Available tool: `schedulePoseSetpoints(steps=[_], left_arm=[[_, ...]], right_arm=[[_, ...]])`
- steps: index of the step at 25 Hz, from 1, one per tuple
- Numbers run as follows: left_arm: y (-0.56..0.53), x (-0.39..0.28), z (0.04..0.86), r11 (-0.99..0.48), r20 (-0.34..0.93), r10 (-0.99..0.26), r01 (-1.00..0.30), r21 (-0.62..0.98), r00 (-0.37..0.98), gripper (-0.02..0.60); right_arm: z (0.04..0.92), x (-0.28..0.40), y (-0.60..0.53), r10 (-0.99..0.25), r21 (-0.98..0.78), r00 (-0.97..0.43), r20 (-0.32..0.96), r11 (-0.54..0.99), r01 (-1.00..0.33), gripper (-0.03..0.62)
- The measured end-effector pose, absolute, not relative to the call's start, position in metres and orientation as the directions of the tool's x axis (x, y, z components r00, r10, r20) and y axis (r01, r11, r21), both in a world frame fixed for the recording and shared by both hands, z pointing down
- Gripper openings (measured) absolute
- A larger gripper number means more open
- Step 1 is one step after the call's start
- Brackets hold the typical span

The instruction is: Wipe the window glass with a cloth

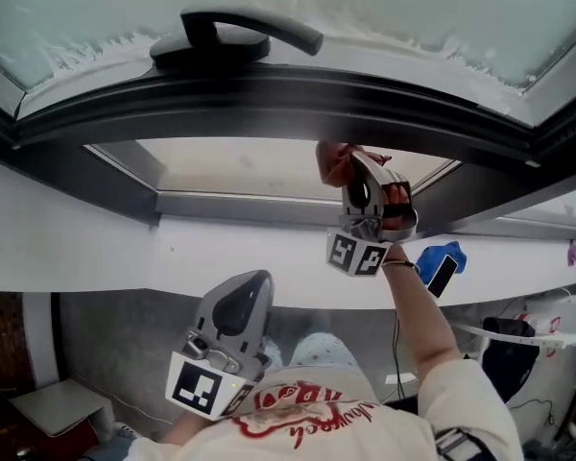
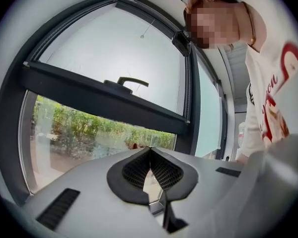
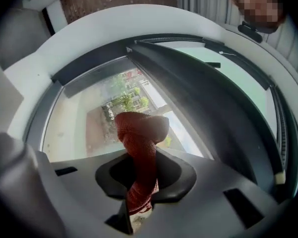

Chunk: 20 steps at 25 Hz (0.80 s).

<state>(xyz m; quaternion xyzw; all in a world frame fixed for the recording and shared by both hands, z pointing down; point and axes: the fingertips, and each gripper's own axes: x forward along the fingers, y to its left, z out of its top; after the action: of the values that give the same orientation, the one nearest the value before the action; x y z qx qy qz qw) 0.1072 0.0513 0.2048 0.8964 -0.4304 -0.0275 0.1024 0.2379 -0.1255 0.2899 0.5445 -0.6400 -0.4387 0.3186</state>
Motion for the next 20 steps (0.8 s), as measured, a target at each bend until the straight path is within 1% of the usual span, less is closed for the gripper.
schedulePoseSetpoints(steps=[3,9,15,17,20], left_arm=[[0.058,0.091,0.195,-0.641,0.025,-0.753,-0.741,0.199,0.658,0.021],[0.072,0.058,0.209,-0.692,0.049,-0.699,-0.692,0.204,0.713,0.021],[0.079,0.035,0.223,-0.725,0.065,-0.662,-0.660,0.197,0.747,0.021],[0.075,0.031,0.231,-0.714,0.072,-0.674,-0.674,0.190,0.735,0.021],[0.067,0.033,0.245,-0.670,0.076,-0.716,-0.715,0.200,0.693,0.021]], right_arm=[[0.270,0.229,-0.133,-0.981,0.918,-0.159,-0.110,-0.039,-0.395,0.078],[0.251,0.218,-0.138,-0.980,0.927,-0.075,-0.182,-0.145,-0.347,0.078],[0.231,0.207,-0.140,-0.966,0.944,-0.079,-0.248,-0.222,-0.245,0.078],[0.228,0.206,-0.145,-0.961,0.944,-0.086,-0.264,-0.239,-0.228,0.078],[0.232,0.206,-0.147,-0.950,0.937,-0.125,-0.287,-0.252,-0.241,0.072]])
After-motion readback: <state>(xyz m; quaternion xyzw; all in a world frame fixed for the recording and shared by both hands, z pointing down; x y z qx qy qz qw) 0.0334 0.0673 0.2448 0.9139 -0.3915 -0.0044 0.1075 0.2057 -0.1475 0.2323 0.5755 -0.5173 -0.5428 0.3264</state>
